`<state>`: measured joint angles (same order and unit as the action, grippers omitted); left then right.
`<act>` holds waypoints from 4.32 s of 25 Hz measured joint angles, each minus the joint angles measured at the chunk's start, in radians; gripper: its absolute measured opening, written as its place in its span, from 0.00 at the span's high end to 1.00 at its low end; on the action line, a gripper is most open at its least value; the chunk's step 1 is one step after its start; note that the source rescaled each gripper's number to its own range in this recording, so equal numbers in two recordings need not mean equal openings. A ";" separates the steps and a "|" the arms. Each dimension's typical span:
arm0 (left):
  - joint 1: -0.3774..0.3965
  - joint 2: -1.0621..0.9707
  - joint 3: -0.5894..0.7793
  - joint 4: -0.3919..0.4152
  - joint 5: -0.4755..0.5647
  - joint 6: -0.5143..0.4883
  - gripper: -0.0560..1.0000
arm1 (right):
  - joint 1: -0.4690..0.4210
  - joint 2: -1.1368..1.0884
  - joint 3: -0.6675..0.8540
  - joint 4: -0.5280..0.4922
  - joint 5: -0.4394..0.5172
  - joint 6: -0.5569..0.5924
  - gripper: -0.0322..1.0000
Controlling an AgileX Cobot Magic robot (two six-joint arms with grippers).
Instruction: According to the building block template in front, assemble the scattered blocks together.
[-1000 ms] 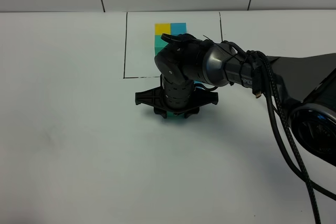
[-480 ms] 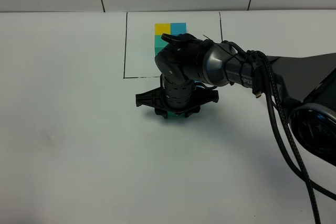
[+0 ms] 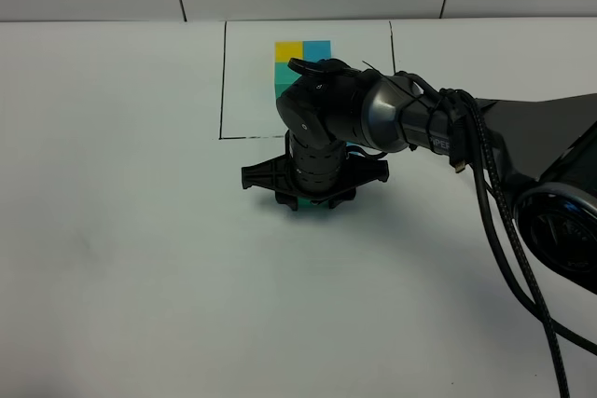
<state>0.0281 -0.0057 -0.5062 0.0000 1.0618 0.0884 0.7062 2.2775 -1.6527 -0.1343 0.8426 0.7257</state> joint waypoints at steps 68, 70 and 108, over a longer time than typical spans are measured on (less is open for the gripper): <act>0.000 0.000 0.000 0.000 0.000 0.000 0.23 | -0.837 -1.175 0.877 0.213 0.043 -0.875 0.00; 0.000 0.000 0.000 0.000 0.000 0.000 0.23 | -0.837 -1.290 0.923 0.212 0.056 -0.875 0.00; 0.000 0.000 0.000 0.000 0.000 0.000 0.23 | -0.674 -2.249 1.149 0.207 0.226 -0.800 0.00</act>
<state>0.0281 -0.0057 -0.5062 0.0000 1.0618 0.0884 0.0319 0.0285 -0.5038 0.0726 1.0686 -0.0747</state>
